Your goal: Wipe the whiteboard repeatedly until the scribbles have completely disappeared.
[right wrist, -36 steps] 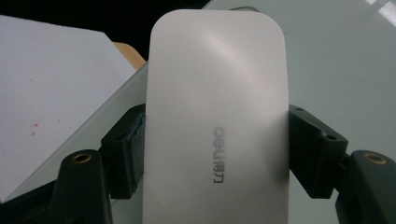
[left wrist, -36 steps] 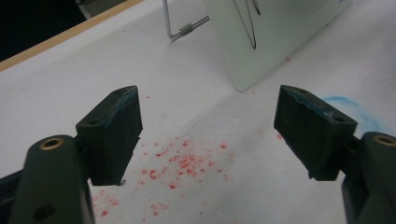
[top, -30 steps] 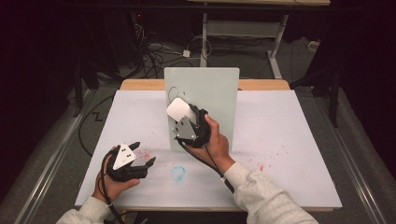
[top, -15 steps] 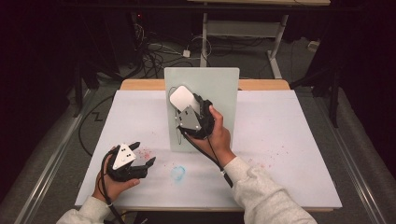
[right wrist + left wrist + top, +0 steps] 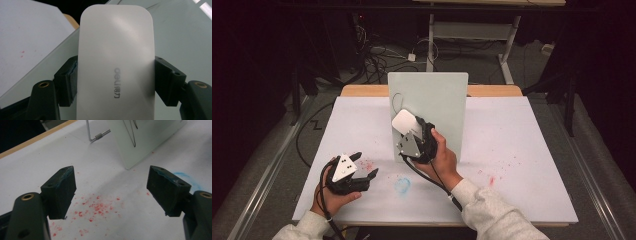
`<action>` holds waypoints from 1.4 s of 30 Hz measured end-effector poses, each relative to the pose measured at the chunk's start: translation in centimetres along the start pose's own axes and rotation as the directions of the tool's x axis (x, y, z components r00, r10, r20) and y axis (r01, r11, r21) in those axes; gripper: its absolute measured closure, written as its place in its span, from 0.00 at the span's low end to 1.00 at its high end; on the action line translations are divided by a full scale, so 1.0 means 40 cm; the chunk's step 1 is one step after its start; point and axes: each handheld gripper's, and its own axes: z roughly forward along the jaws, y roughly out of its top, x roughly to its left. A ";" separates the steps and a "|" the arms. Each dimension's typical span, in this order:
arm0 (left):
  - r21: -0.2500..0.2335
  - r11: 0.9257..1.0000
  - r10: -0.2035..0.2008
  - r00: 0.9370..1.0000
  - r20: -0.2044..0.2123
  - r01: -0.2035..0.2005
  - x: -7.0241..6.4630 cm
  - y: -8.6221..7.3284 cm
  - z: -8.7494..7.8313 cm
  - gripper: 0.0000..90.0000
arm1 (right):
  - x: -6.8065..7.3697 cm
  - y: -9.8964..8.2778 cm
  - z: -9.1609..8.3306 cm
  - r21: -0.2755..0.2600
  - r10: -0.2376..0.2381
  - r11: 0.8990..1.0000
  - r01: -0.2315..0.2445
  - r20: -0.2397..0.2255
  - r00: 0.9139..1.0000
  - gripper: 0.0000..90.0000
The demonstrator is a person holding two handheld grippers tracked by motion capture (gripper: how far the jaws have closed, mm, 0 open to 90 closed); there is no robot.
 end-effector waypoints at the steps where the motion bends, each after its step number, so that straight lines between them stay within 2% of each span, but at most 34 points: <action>1: 0.000 1.000 0.000 1.000 0.000 0.000 0.000 0.000 0.000 0.25 | 0.008 -0.007 -0.001 0.002 -0.004 1.000 0.004 0.001 1.000 0.34; 11: 0.006 1.000 0.002 1.000 0.001 -0.002 -0.002 0.001 0.001 0.25 | 0.086 -0.066 -0.015 0.035 -0.076 0.996 0.077 -0.053 0.996 0.34; 12: 0.007 1.000 0.003 1.000 0.001 -0.003 -0.003 0.001 0.001 0.25 | 0.086 -0.066 -0.015 0.035 -0.076 0.996 0.077 -0.053 0.996 0.34; 13: 0.008 1.000 0.005 1.000 0.001 -0.005 -0.003 0.001 0.001 0.25 | 0.099 -0.076 -0.018 0.044 -0.090 0.995 0.094 -0.074 0.993 0.34; 19: 0.007 1.000 0.004 1.000 -0.001 -0.004 -0.004 0.001 0.000 0.25 | 0.137 -0.099 -0.023 0.064 -0.140 0.987 0.148 -0.119 0.983 0.34; 21: 0.008 1.000 0.006 1.000 -0.001 -0.006 -0.004 0.002 0.000 0.25 | 0.148 -0.103 -0.023 0.061 -0.170 0.982 0.177 -0.113 0.979 0.34; 24: 0.009 1.000 0.008 1.000 -0.002 -0.008 -0.004 0.002 0.000 0.25 | 0.147 -0.099 -0.021 0.065 -0.185 0.979 0.194 -0.124 0.975 0.34; 26: 0.008 1.000 0.006 1.000 -0.002 -0.006 -0.004 0.001 -0.001 0.25 | 0.138 -0.094 -0.019 0.069 -0.167 0.982 0.178 -0.146 0.975 0.34; 29: 0.007 1.000 0.004 1.000 -0.002 -0.004 -0.003 0.001 0.000 0.25 | 0.134 -0.088 -0.017 0.068 -0.166 0.982 0.177 -0.138 0.976 0.34; 32: 0.007 1.000 0.006 1.000 -0.001 -0.006 -0.005 0.002 0.000 0.25 | 0.121 -0.070 -0.010 0.063 -0.151 0.985 0.160 -0.124 0.981 0.34; 34: 0.007 1.000 0.005 1.000 0.000 -0.005 -0.004 0.001 0.001 0.25 | 0.107 -0.048 -0.002 0.051 -0.144 0.987 0.149 -0.091 0.985 0.34; 36: 0.008 1.000 0.003 1.000 0.001 -0.003 -0.003 0.001 0.001 0.25 | 0.098 -0.034 0.002 0.049 -0.115 0.992 0.119 -0.079 0.990 0.34; 37: 0.007 1.000 0.002 1.000 0.001 -0.002 -0.003 0.000 0.001 0.25 | 0.098 -0.034 0.002 0.049 -0.115 0.992 0.119 -0.079 0.990 0.34; 38: 0.006 1.000 0.001 1.000 0.000 -0.001 -0.002 0.000 0.000 0.25 | 0.093 -0.023 0.006 0.044 -0.115 0.992 0.118 -0.057 0.992 0.34; 40: 0.006 1.000 0.001 1.000 0.000 -0.001 -0.002 0.000 -0.001 0.25 | 0.092 -0.018 0.008 0.043 -0.089 0.995 0.091 -0.051 0.995 0.34; 42: 0.004 1.000 0.003 1.000 0.001 -0.003 -0.001 0.000 -0.003 0.25 | 0.096 -0.018 0.008 0.046 -0.095 0.994 0.097 -0.043 0.995 0.34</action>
